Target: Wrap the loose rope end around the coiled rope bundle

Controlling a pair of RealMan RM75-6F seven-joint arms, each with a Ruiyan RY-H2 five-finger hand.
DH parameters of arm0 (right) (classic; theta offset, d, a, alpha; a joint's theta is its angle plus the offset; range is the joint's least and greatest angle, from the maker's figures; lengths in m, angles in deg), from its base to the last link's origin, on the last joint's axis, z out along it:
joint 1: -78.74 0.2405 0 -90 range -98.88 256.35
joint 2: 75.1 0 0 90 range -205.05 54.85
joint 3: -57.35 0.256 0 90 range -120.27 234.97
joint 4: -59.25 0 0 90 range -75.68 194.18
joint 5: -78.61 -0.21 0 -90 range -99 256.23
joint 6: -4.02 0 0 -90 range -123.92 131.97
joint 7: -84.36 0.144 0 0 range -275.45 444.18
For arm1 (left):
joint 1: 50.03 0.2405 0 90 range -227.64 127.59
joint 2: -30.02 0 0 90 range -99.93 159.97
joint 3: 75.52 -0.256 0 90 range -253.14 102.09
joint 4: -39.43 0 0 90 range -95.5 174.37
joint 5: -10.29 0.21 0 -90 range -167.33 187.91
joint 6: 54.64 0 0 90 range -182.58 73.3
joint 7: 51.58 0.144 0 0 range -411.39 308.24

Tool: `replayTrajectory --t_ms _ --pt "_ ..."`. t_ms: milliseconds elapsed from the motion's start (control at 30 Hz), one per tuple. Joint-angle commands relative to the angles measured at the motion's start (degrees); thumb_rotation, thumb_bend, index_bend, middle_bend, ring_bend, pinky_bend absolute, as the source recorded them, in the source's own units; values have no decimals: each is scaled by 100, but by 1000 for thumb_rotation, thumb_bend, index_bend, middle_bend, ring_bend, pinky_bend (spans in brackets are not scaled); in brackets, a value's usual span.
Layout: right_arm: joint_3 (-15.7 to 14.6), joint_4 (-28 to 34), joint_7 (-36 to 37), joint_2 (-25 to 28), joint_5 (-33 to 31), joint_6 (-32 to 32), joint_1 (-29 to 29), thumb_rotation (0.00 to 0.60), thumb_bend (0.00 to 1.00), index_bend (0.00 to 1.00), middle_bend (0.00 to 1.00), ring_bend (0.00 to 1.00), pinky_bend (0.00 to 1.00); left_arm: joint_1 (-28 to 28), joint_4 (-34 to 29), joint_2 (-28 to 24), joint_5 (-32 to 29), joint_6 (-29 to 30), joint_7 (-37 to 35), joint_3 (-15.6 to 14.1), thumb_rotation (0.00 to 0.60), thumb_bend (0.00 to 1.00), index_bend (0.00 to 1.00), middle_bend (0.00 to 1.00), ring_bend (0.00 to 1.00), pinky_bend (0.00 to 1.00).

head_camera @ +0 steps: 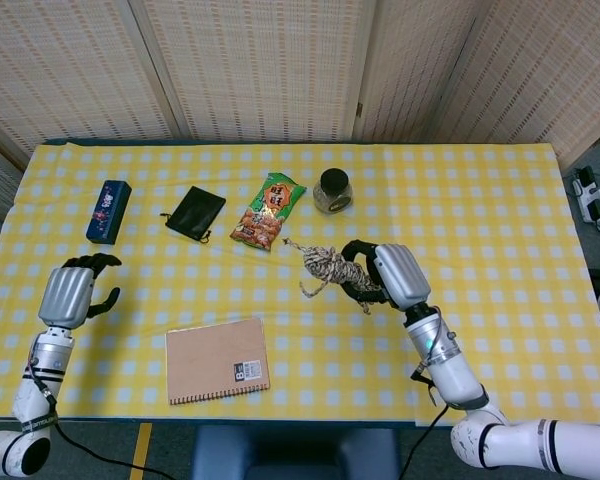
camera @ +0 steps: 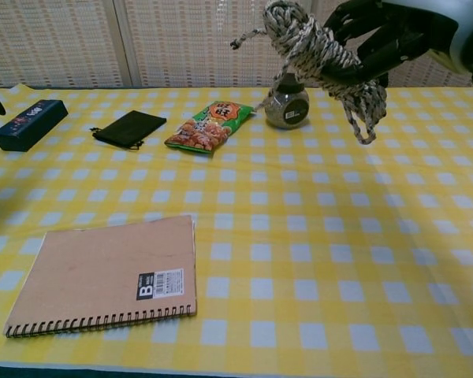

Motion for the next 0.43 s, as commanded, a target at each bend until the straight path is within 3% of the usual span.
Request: replayTrajectory --t_ms 33,200,433 --pt "-39 0 147 107 93 -28 -110 600 703 900 770 801 712 230 53 -147 266 184 -221 -205 600 382 351 364 347 345" --pt "-86 -36 396 244 233 -24 -256 600 702 901 770 801 713 666 -112 -377 529 644 -274 -455 600 368 317 327 274 306" --pt "-123 -125 586 308 328 57 -339 600 702 902 771 803 716 1221 -650 -689 723 1135 -352 -712 600 358 319 324 263 302"
